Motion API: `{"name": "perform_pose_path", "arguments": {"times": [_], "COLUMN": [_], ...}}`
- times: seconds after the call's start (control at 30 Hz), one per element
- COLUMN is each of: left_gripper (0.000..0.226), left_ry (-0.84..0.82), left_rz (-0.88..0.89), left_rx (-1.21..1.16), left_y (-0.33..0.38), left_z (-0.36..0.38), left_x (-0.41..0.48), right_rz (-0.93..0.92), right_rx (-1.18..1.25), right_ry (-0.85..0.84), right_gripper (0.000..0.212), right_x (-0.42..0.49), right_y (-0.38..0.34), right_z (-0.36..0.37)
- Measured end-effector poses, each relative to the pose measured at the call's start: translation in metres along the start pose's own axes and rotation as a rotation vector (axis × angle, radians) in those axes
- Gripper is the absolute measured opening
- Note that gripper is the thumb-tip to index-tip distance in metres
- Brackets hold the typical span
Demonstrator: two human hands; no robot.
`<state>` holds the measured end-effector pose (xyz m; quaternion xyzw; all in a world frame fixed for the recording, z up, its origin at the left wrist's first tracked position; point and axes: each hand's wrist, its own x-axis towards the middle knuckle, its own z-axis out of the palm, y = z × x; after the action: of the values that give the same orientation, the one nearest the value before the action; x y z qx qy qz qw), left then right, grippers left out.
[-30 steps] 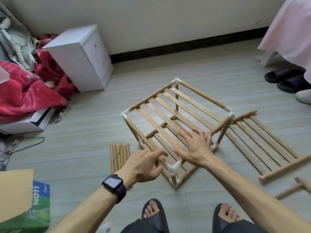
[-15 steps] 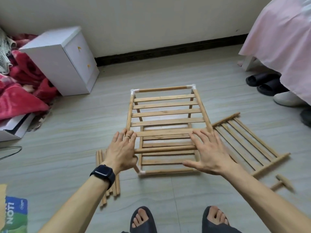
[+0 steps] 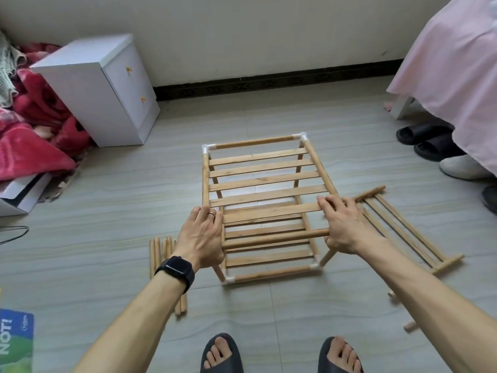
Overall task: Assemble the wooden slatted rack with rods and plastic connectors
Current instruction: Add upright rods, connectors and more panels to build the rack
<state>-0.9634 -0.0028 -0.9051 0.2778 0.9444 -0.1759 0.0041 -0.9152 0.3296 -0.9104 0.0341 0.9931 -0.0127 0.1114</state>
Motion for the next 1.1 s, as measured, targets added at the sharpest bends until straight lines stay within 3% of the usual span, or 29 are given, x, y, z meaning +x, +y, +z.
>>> {"name": "perform_pose_path", "arguments": {"times": [0.13,0.3,0.5,0.73,0.9,1.1], "left_gripper": [0.044,0.05,0.092,0.053,0.048,0.05], "left_ry": [0.037,-0.037,-0.128,0.036,0.132,0.112], "left_rz": [-0.003,-0.041,-0.106,-0.093,-0.079,-0.047], "left_rx": [-0.019,-0.013,-0.092,-0.166,-0.161,-0.118], "left_y": [-0.001,0.0,0.012,0.01,0.009,0.0], "left_z": [0.01,-0.003,-0.012,0.007,0.017,0.021], "left_x": [-0.001,0.003,0.008,-0.001,-0.004,-0.002], "right_rz": [-0.041,-0.028,-0.068,-0.075,-0.074,-0.057], "right_rx": [0.03,0.031,0.058,-0.023,-0.034,-0.059], "right_ry": [0.076,0.121,-0.111,0.054,0.126,0.172], "right_gripper": [0.077,0.072,0.097,0.069,0.065,0.061], "right_x": [-0.005,-0.001,0.007,0.002,-0.006,-0.01], "right_y": [-0.004,-0.007,0.008,0.0,-0.002,-0.009], "right_z": [0.0,0.0,-0.016,-0.005,0.004,0.008]}}
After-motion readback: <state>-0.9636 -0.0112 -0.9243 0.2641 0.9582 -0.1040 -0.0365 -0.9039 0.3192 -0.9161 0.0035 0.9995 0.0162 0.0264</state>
